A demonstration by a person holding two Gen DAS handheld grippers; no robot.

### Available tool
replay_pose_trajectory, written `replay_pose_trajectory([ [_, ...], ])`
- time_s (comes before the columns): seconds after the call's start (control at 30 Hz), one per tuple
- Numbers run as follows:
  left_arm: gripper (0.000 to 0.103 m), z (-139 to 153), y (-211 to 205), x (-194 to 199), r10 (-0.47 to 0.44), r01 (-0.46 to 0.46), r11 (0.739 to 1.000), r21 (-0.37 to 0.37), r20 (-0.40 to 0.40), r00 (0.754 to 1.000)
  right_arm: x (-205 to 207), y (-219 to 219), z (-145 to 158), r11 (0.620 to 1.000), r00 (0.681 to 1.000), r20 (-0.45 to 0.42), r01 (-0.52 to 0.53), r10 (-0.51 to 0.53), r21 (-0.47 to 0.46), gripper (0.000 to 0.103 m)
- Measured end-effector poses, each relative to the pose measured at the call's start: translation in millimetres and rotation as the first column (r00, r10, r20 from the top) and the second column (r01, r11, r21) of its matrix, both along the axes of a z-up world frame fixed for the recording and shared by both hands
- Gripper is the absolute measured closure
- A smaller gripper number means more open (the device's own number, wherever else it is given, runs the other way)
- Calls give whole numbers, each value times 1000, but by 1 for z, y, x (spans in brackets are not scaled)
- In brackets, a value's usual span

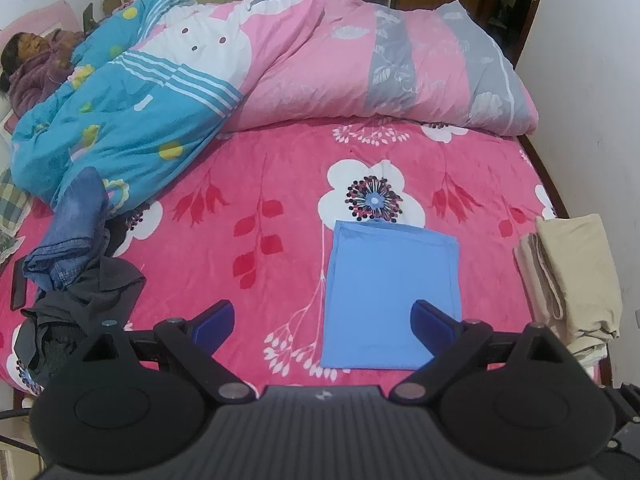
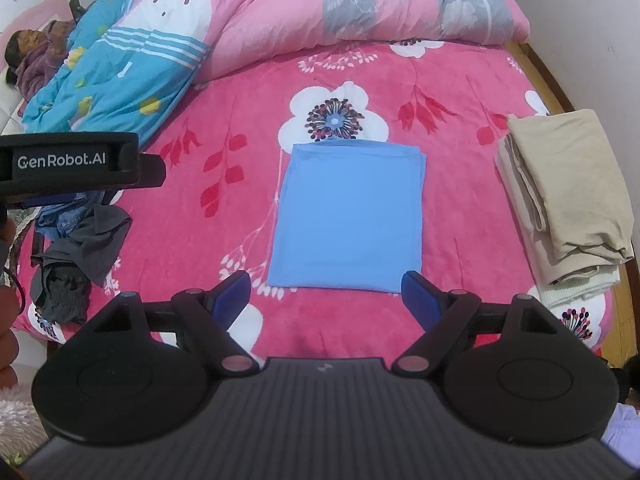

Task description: Fold clothes

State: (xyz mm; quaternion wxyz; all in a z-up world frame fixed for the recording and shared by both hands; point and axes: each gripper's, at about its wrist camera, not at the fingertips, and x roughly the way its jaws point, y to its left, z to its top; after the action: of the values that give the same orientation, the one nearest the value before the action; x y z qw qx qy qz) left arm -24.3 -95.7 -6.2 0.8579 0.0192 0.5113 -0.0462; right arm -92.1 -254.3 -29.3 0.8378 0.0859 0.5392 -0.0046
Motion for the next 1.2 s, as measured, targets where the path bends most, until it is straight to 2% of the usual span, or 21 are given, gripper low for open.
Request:
replay_pose_trajectory([
  [1.2,7,-16,8,1,6,-6,1000,-5,-60,998,0,3,-5,1000,1000,-28,-1,1,-3,19],
])
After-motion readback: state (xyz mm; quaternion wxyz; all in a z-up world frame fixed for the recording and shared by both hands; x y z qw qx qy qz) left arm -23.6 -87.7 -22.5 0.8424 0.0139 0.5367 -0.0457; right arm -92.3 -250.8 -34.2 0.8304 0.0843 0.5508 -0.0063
